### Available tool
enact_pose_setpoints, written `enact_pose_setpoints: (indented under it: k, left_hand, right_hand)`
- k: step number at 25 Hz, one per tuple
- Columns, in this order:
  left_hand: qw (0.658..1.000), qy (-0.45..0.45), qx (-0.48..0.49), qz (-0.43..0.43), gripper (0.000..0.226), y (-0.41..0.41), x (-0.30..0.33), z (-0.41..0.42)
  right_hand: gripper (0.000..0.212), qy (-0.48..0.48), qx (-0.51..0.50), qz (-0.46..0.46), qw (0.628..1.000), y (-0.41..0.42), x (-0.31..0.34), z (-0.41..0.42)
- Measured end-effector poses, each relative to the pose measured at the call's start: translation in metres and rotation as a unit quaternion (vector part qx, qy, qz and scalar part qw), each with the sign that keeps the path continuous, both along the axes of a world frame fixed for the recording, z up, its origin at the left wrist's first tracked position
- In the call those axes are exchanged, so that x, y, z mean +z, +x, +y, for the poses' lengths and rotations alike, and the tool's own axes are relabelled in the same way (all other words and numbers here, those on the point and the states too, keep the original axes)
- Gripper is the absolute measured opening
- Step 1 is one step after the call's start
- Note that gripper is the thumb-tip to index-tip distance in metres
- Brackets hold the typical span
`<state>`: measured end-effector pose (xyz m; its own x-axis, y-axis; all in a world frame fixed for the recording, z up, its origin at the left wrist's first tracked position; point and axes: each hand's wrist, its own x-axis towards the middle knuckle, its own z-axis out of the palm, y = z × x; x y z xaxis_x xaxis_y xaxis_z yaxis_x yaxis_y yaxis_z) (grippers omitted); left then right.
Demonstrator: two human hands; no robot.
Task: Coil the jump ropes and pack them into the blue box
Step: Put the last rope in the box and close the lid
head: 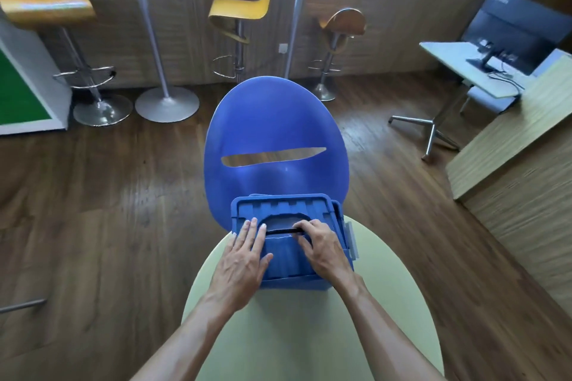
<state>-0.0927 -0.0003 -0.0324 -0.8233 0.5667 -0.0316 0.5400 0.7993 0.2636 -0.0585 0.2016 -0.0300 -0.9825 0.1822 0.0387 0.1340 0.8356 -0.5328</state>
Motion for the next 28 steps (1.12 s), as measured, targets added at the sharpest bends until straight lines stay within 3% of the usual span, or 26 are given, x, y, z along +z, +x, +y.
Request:
enact_pose_setpoints:
  k: [6,10,13,15,18,23,26,28]
  left_hand:
    - [0.996,0.084,-0.009,-0.01,0.082,-0.003,-0.017,0.021]
    - [0.997,0.073,0.031,-0.025,0.073,-0.002,-0.023,0.029]
    - [0.998,0.033,0.041,-0.015,0.068,-0.001,-0.03,0.03]
    - [0.999,0.004,0.044,-0.021,0.069,-0.001,-0.033,0.031]
    - [0.999,-0.008,0.028,-0.019,0.069,-0.008,-0.033,0.031]
    - [0.999,-0.002,-0.008,0.048,0.064,-0.008,-0.039,0.027]
    - [0.99,0.033,0.101,0.09,0.058,-0.028,-0.036,0.018]
    - [0.978,0.041,0.197,0.046,0.065,-0.046,-0.032,0.013]
  right_hand:
    - [0.028,0.052,-0.046,0.022,0.997,0.006,-0.008,0.011]
    - [0.067,0.098,-0.061,-0.012,0.993,0.003,-0.017,0.008]
    - [0.078,0.13,-0.13,-0.029,0.983,0.0,-0.028,-0.013]
    - [0.082,0.127,-0.167,-0.06,0.976,-0.012,-0.028,-0.023]
    - [0.082,0.148,-0.117,-0.145,0.971,-0.03,-0.035,-0.028]
    - [0.079,0.166,-0.125,-0.123,0.97,-0.028,-0.044,-0.03]
    - [0.075,0.17,-0.136,-0.123,0.968,-0.031,-0.046,-0.029]
    - [0.073,0.175,-0.139,-0.122,0.967,-0.032,-0.047,-0.029]
